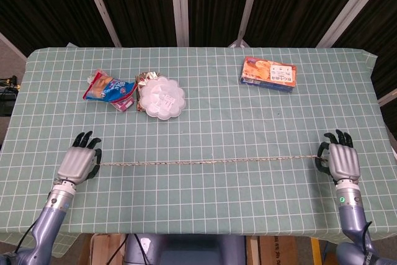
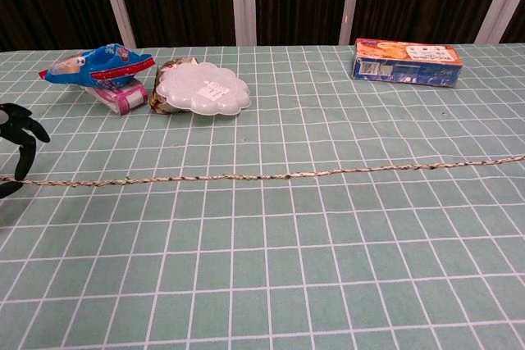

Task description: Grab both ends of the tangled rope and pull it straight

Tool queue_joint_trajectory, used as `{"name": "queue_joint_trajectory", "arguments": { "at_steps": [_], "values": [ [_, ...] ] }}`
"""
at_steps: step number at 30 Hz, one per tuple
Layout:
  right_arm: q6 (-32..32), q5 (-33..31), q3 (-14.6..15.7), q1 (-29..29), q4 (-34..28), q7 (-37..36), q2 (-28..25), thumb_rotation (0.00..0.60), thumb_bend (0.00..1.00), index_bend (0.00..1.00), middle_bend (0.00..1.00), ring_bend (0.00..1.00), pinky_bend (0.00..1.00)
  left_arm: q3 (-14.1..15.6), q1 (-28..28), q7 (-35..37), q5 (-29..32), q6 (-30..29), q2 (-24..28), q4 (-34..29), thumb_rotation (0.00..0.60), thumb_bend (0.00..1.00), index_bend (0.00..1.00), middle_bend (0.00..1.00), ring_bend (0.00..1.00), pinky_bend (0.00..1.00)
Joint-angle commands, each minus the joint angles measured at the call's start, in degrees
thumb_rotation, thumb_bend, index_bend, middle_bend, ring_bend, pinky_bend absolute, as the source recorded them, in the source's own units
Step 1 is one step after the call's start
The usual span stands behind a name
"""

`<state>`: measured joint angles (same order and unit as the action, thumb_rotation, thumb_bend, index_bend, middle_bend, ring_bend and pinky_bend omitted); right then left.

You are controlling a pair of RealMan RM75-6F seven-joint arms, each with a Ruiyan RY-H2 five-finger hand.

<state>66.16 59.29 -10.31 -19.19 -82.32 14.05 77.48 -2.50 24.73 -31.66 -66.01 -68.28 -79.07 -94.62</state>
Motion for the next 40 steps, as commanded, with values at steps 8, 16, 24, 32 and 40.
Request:
{"name": "queue_joint_trajectory", "arguments": {
  "at_steps": [8, 16, 24, 32, 40],
  "values": [
    [-1.1, -1.0, 0.6, -0.2, 0.6, 1.9, 0.1, 0.600, 0.45, 0.36, 0.13, 0.00, 0.00, 0.0, 0.4, -2.3, 1.2, 0.3, -0.4, 0.5, 0.600, 0.46, 0.52, 0.14, 0.00, 0.00],
    [-2.2, -2.7, 1.2, -0.4, -1.3, 4.7, -1.3, 0.600, 0.44, 0.00, 0.00, 0.00, 0.00, 0.1, 0.2, -3.7, 2.8, 0.4, 1.8, -0.9, 0.600, 0.20, 0.33, 0.03, 0.00, 0.00],
    [-0.7, -2.7, 0.9, 0.9, -6.2, 3.3, -3.8, 0.600, 0.40, 0.00, 0.00, 0.00, 0.00, 0.1, -2.0, 1.0, 1.8, -1.8, 5.7, -4.9, 0.600, 0.15, 0.21, 0.00, 0.00, 0.00],
    [9.1, 12.4, 3.4, 6.0, -13.2, -5.9, -9.5, 0.600, 0.40, 0.00, 0.00, 0.00, 0.00, 4.5, -10.1, 16.2, -12.9, -13.2, 9.7, -7.1, 0.600, 0.12, 0.09, 0.00, 0.00, 0.00],
    [21.0, 28.1, 10.9, 13.6, -13.7, -10.7, -15.1, 0.600, 0.39, 0.00, 0.00, 0.00, 0.00, 9.8, -16.9, 23.7, -24.7, -23.1, 14.8, -2.4, 0.600, 0.10, 0.07, 0.00, 0.00, 0.00]
  ]
}}
